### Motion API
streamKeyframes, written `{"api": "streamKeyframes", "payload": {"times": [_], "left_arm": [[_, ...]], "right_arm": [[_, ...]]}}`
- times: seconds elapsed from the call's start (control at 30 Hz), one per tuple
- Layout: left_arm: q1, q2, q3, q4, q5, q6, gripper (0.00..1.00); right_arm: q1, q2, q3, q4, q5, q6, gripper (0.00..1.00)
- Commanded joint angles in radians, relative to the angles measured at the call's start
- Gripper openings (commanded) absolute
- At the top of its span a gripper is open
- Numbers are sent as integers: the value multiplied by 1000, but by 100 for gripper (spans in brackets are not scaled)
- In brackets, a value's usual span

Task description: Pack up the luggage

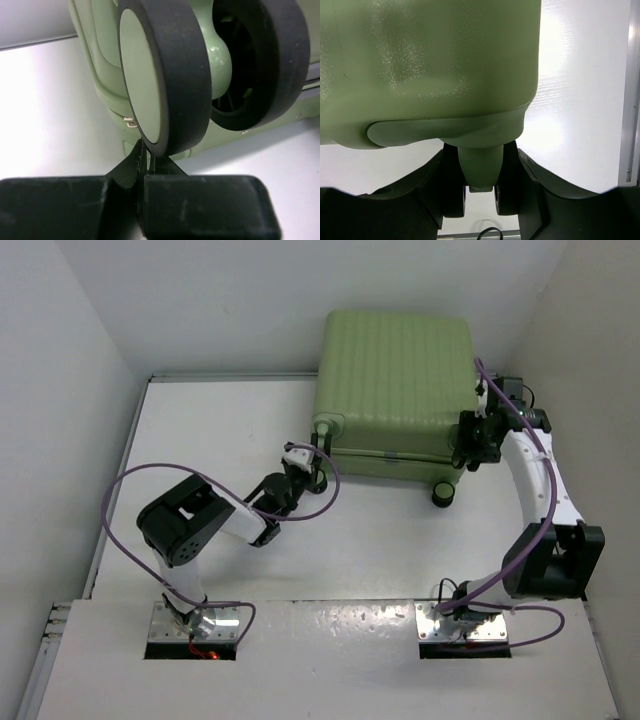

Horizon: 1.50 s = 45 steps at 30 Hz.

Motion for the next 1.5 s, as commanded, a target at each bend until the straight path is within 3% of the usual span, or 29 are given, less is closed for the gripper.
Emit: {"api": "streamKeyframes", "payload": {"times": [0.0,0.2,0.7,0.93,1.0,1.03,1.13,1.17,1.3,1.47], "left_arm": [[-202,-57,-9,89,456,-86,0],[-231,-47,0,126,469,-66,0],[-308,150,250,166,477,-45,0],[-299,92,206,114,385,-58,0],[-290,32,171,-25,317,-58,12],[-262,-2,157,-71,286,-72,32],[-154,-154,80,-249,277,-118,60],[-117,-193,53,-279,277,-130,65],[70,-399,-65,-379,363,-152,68],[241,-401,-133,-379,473,-149,62]], "right_arm": [[60,-28,24,99,-273,106,0],[58,-36,4,97,-279,115,0],[60,-47,-11,100,-312,115,0],[61,-79,-49,99,-284,95,0],[61,-87,-52,97,-275,90,0],[60,-90,-51,94,-273,87,0],[58,-84,-46,94,-275,86,0],[61,-84,-46,94,-272,92,0],[61,-79,-52,97,-273,86,0],[60,-73,-57,106,-281,77,0]]}}
